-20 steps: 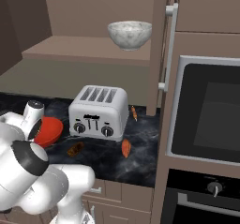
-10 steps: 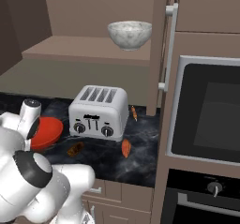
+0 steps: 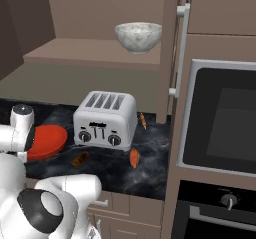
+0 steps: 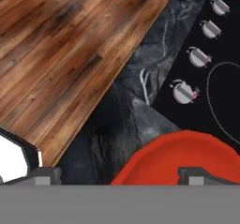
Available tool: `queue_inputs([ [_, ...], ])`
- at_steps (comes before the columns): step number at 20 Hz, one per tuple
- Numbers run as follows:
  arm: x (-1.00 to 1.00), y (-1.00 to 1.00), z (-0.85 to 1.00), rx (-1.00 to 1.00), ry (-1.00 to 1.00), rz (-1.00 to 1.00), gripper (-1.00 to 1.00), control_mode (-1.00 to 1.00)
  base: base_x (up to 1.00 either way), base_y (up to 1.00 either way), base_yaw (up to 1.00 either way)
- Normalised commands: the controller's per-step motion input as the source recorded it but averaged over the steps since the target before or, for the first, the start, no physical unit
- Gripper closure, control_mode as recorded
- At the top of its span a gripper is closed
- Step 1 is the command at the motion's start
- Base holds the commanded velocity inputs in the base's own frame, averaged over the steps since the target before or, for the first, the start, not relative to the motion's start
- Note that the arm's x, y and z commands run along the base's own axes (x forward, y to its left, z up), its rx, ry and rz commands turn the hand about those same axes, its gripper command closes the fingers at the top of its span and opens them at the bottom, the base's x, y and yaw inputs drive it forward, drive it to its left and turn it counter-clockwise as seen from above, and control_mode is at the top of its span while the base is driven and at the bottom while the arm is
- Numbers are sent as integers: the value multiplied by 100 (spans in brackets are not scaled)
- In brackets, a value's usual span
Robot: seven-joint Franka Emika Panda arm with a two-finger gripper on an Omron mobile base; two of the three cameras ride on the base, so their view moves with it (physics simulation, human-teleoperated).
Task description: Pick both bowls and place them on the counter. Then place the sweet potato in one bowl and place the sweet potato in the other bowl.
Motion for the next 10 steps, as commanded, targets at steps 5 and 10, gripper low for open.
queue_inputs([
  [5,-30,-9,29,0,-18,-1,-100,-100,0,0,0],
  [10,-23,-12,42,0,-16,-9,-100,-100,0,0,0],
])
